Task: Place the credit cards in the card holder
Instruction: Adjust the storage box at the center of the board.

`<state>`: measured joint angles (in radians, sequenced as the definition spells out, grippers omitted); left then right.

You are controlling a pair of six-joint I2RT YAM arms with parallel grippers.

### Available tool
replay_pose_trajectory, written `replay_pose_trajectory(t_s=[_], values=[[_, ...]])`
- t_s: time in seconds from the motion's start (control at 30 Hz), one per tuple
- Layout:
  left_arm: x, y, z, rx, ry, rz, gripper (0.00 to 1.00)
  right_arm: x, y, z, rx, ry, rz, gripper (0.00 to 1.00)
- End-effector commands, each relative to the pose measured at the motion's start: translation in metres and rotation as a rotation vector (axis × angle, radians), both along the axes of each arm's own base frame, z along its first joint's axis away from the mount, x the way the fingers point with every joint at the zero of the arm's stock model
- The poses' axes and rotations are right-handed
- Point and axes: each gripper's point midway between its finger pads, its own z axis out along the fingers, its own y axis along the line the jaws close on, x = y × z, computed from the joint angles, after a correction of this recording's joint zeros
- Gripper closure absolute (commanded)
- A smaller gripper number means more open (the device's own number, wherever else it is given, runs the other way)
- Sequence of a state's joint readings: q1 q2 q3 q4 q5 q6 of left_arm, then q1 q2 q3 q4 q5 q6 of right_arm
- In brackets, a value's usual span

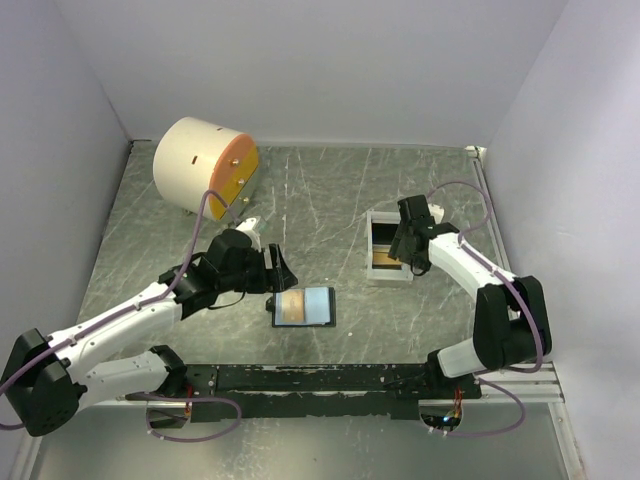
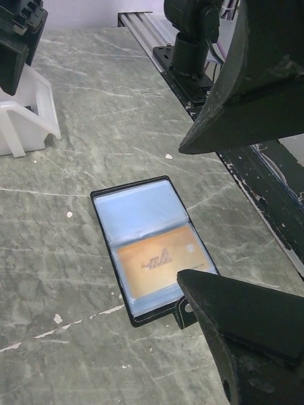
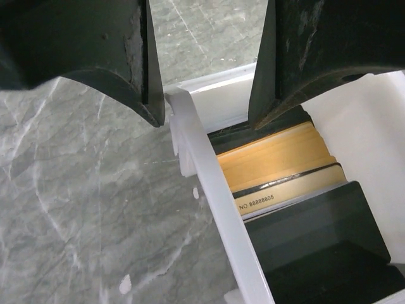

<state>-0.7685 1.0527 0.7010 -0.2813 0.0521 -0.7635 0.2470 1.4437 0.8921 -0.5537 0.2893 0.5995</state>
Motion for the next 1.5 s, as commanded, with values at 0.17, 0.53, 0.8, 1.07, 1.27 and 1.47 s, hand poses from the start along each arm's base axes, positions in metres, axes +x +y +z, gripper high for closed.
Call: replay_pose_trajectory(t_s=[0.17, 0.53, 0.8, 1.07, 1.27, 1.47], values=[[0.011, -0.009, 0.009, -0.025, -0.033, -0.001, 0.16, -0.02, 0.034, 0.005, 0.25, -0.055, -0.023, 0.59], [0.011, -0.016, 0.009, -0.059, -0.033, -0.015, 0.16, -0.029, 0.089, 0.031, 0.519, -0.165, -0.06, 0.58], [0.01, -0.01, 0.018, -0.056, -0.064, -0.013, 0.16, -0.039, 0.088, 0.05, 0.368, -0.121, 0.122, 0.51], [0.011, 0.011, 0.043, -0.043, -0.163, 0.036, 0.15, 0.006, 0.083, 0.106, 0.101, -0.331, 0.522, 0.47], [0.006, 0.035, 0.066, 0.006, -0.231, 0.068, 0.13, 0.034, 0.098, 0.091, -0.099, -0.388, 0.922, 0.44], [-0.002, 0.058, 0.08, 0.035, -0.276, 0.104, 0.12, 0.058, 0.088, 0.045, -0.286, -0.222, 1.031, 0.32]])
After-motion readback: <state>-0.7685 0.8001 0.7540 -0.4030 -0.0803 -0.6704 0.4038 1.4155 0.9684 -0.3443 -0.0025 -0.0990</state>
